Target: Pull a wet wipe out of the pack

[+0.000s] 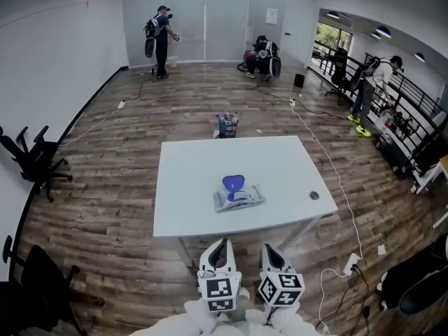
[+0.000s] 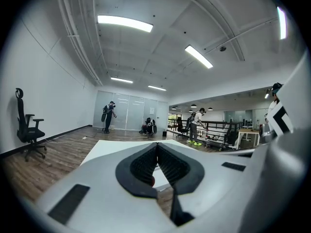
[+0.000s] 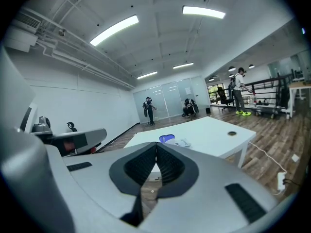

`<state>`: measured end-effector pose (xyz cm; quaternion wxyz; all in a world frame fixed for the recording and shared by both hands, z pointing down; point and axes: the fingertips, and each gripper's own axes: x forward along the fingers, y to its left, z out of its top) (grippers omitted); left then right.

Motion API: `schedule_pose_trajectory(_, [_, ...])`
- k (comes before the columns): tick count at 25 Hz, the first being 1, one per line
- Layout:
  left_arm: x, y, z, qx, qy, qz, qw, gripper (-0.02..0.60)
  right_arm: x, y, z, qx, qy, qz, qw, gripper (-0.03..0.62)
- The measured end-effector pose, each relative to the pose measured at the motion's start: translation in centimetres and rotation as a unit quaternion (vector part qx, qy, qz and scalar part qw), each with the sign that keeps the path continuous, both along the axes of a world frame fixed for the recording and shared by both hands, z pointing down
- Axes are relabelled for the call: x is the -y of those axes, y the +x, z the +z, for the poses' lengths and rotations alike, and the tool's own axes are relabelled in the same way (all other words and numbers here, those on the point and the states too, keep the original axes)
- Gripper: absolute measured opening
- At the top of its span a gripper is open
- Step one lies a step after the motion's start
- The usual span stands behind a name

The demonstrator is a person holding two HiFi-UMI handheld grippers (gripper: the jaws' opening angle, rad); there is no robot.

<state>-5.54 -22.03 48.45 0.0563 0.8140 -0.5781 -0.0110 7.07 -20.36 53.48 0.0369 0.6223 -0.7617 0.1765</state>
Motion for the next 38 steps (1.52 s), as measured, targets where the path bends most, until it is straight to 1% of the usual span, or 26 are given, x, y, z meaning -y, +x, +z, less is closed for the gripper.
schedule_pose_trajectory(8, [1.5,-0.8,0.0,0.003,0.004,-0.011,0.9999,0.012,2.0,-0.9,0.4,0.003,0.000,-0.011,1.000,0.009])
schedule_pose_trajectory(15, [3.9,-0.3,0.4,0.014,0.001,-0.013,0.9998,0.012,4.7,-1.0,0.1,0.007,0.009,-0.021,1.000,0.009])
schedule_pose_trajectory(22, [6.8,1.1,0.2,0.018,0.002,-0.015,0.9997,0.012,7.5,0.8,0.2,0.010,0.007,-0.019,1.000,0.009])
schedule_pose_trajectory(38, [14.7,2.8,-0.7,0.028,-0.002,-0.038,0.9989,0.012,16.0,2.5,-0.9,0.023,0.010,-0.039,0.999,0.009])
